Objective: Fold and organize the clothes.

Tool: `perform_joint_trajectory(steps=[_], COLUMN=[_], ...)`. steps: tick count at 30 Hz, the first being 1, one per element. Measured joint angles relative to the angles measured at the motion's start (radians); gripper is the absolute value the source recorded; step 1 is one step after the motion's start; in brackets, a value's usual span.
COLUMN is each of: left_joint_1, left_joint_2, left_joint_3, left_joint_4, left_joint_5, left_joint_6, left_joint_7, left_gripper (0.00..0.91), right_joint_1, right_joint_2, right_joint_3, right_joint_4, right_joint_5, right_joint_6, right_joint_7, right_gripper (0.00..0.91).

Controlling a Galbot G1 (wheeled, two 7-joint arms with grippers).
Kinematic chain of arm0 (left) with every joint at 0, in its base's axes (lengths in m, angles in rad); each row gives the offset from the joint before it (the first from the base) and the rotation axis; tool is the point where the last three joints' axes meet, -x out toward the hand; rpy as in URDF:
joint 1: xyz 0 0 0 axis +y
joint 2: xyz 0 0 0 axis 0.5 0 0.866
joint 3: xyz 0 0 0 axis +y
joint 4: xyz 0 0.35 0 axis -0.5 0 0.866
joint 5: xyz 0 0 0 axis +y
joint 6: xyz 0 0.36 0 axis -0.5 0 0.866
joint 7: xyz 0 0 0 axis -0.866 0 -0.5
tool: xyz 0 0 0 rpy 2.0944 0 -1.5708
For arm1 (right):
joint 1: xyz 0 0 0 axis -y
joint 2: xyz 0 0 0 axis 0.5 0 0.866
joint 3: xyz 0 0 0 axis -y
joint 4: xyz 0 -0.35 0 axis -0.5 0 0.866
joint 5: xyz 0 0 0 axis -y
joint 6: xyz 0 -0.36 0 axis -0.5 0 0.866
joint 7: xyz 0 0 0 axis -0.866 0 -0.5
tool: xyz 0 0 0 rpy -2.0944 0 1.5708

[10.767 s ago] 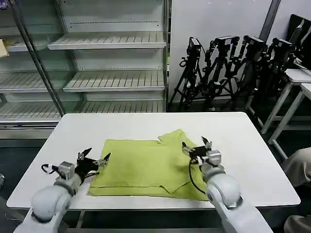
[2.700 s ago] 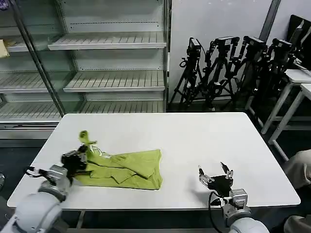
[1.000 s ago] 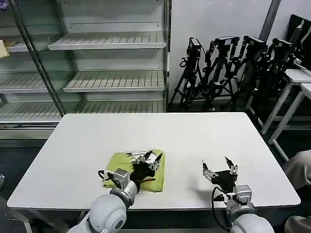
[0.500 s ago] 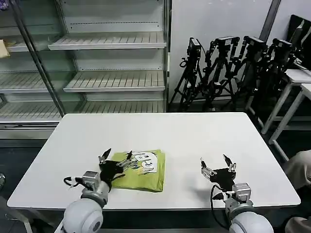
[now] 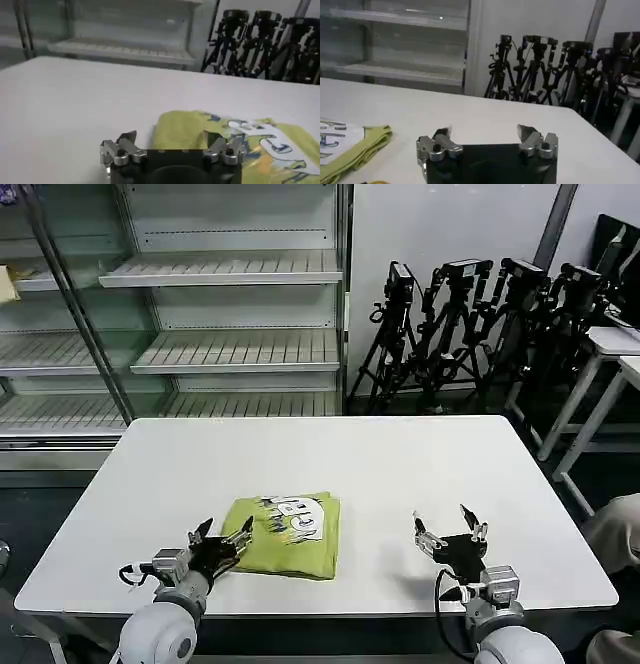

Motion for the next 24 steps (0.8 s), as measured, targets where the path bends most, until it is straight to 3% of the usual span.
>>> perform_joint_trajectory(steps=[2, 24], left_joint_1=[0.005, -0.006], left_joint_2=[-0.006, -0.017], left_joint_3=[-0.002, -0.007], left_joint_4=[0.014, 0.092], left_joint_5=[-0.007, -0.003], left_joint_6=[-0.002, -0.041], left_joint_7=[0.027, 0.156], left_gripper=[0.01, 0.0], right_joint_1=[-0.002, -0.014], right_joint_2=[0.0, -0.003], right_joint_3=[0.001, 0.003], right_joint_4=[0.001, 0.009], right_joint_5=[0.0, -0.002], right_joint_6=[0.0, 0.002], right_joint_7=[0.0, -0.001], right_gripper=[0.907, 0.907])
